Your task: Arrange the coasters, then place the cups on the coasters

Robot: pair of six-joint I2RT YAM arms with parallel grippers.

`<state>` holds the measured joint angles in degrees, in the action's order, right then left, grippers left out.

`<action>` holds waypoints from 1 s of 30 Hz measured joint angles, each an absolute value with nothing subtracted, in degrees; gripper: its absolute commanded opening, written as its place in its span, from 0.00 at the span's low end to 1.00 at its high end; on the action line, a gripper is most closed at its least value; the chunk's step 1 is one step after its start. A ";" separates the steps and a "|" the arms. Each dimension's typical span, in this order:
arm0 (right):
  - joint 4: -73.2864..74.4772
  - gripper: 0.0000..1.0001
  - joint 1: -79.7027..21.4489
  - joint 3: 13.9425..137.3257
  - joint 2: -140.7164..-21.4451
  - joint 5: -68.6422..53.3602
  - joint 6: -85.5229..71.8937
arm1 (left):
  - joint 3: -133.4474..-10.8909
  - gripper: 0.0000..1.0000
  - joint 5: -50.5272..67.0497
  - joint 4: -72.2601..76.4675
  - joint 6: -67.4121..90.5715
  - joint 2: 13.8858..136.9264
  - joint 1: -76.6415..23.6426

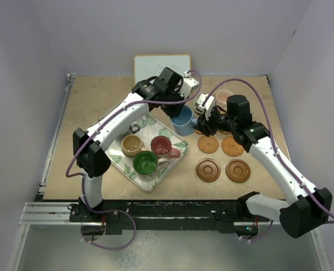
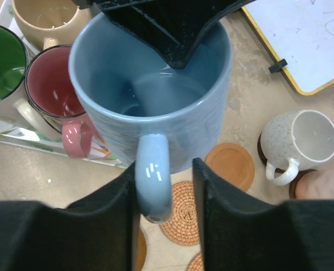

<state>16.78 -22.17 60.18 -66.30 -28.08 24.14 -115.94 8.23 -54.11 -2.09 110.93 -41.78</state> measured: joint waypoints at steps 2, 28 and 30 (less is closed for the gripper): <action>16.86 0.17 -22.28 60.05 -66.37 -28.29 24.01 | -115.98 0.03 8.16 -53.89 -1.83 111.13 -41.76; 23.70 0.00 3.16 38.28 -50.22 -36.38 34.72 | -101.19 0.76 19.81 -44.56 -5.67 92.14 -30.24; 23.44 0.00 6.17 35.83 -50.24 -38.30 35.46 | -99.72 0.76 19.86 -43.83 -6.26 91.79 -30.39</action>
<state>23.44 6.17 35.83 -50.24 -38.30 35.46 -99.72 19.86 -43.83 -6.26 91.79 -30.39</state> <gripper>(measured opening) 0.241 0.754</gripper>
